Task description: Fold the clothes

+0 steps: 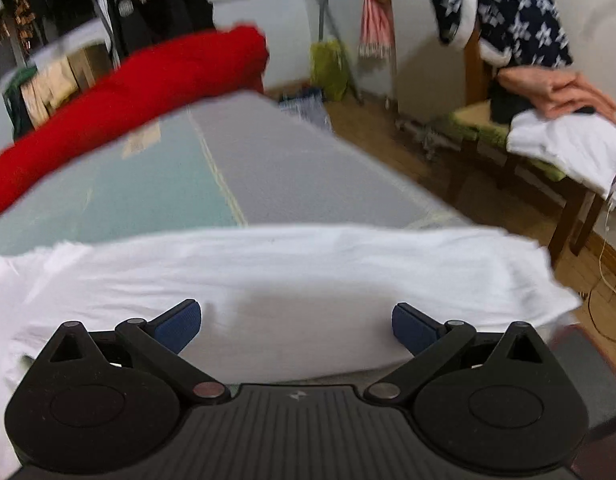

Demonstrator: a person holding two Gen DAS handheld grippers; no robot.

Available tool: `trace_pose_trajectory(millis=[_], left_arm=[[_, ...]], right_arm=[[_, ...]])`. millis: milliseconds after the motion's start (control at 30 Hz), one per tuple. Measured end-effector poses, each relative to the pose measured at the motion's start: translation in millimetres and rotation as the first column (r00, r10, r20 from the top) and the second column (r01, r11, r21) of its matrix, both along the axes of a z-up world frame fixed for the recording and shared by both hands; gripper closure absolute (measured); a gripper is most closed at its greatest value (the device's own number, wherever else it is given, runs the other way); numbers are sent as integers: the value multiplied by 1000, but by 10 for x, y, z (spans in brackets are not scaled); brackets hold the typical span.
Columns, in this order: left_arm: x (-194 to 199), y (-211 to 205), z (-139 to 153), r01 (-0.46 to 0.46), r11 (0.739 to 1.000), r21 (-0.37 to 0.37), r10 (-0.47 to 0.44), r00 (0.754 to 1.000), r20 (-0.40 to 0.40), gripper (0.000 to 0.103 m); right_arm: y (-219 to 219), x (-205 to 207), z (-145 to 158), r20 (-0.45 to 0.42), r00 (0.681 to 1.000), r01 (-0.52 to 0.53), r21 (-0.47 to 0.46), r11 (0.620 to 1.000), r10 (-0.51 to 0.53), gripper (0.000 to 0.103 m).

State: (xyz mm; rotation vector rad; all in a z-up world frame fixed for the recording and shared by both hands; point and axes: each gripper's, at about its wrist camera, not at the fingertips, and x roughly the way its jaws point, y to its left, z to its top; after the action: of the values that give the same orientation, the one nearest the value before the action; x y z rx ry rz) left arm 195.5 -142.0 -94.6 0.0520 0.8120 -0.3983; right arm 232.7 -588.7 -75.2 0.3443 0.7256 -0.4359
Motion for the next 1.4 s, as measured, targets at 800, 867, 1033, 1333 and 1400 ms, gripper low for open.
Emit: trace_pose_trajectory(millis=[800,867,1033,1333,1400], left_arm=[[21,14,0,0,1000,-6,0,1000,4,1],[12,4,-1,1,1000,0,-1,1000,8,1],[-6,10,-18,16,1000,3,-16,1000,21,1],[-1,69,-22,27,999,-28,-27,999,23,1],[0,78,-25,29,999,-33,-28,999,25,1]], right_arm=[[115,280,383,88,991,-95,-30,995,97,0],[253,322,449,93,981,-168,-10,986,168,0],[465,654,303,8,972,-234,50,971,234,0],[606,1011,254,-61,979,-195,1,981,195,0],[818,1054,382,-38,958,-286,-23,958,285,0]])
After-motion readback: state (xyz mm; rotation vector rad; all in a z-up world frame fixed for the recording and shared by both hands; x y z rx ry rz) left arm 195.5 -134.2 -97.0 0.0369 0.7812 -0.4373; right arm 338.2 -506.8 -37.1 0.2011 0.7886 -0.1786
